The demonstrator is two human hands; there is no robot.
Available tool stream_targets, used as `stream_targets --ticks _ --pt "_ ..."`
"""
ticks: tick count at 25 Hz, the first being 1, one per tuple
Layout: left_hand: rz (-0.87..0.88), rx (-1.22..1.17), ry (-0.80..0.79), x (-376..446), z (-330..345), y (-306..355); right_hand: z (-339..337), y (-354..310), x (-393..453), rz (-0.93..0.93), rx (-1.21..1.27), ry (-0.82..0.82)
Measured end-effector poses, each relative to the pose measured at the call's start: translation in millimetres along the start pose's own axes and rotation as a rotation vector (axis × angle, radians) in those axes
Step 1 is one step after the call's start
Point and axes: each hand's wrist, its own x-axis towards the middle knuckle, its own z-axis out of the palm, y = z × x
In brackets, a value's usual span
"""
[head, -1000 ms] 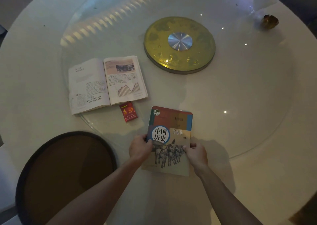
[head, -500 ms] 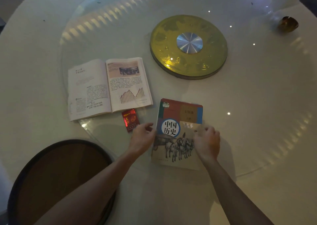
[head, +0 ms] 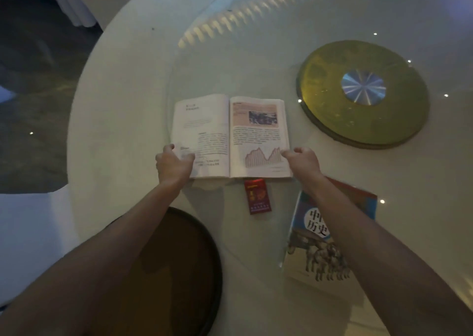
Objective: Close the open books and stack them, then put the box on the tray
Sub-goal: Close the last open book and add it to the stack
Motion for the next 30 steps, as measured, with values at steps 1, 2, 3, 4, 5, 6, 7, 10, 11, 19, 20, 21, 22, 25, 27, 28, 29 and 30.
stream_targets --ticks 1,2,3,4,5,6,7,10,11,19,20,21,22,25,27,28,29,30 --pt "-0.037 0.014 -0.015 8 -5 -7 5 -1 6 0.031 -0.008 0.023" --pt "-0.070 0.016 -0.044 14 -8 -14 8 0 12 0.061 -0.020 0.048" --pt "-0.096 0.006 -0.080 17 -10 -20 12 0 15 0.078 -0.029 0.066" --pt "-0.108 -0.016 -0.113 18 -9 -25 16 -1 17 0.106 -0.024 0.073" --pt "-0.108 -0.045 -0.134 19 -9 -29 20 -2 18 0.131 -0.008 0.072" --pt "-0.104 -0.073 -0.140 19 -8 -33 25 -2 17 0.159 -0.004 0.071" --pt "-0.105 -0.098 -0.138 19 -9 -37 30 -1 15 0.182 -0.020 0.078" --pt "-0.127 -0.178 -0.126 24 -15 -47 40 -5 10 0.212 -0.117 0.122" --pt "-0.124 -0.209 -0.119 26 -19 -49 42 -6 10 0.213 -0.145 0.122" --pt "0.110 -0.533 -0.136 8 -56 20 53 -11 9 0.290 0.130 -0.016" --pt "0.147 -0.542 -0.172 3 -55 30 53 -12 6 0.290 0.172 -0.043" --pt "0.187 -0.543 -0.210 -1 -52 39 51 -13 3 0.284 0.199 -0.080" --pt "0.228 -0.539 -0.245 -6 -48 47 50 -13 1 0.269 0.217 -0.117" --pt "0.339 -0.464 -0.356 -20 -27 58 46 -7 -3 0.215 0.272 -0.172" --pt "0.374 -0.404 -0.449 -29 -5 55 48 -1 -4 0.231 0.331 -0.180" --pt "0.365 -0.382 -0.490 -32 7 52 49 0 -6 0.249 0.384 -0.183" --pt "0.351 -0.356 -0.520 -35 18 49 49 2 -8 0.261 0.451 -0.191" --pt "0.351 -0.327 -0.540 -37 28 45 49 4 -9 0.268 0.515 -0.208"
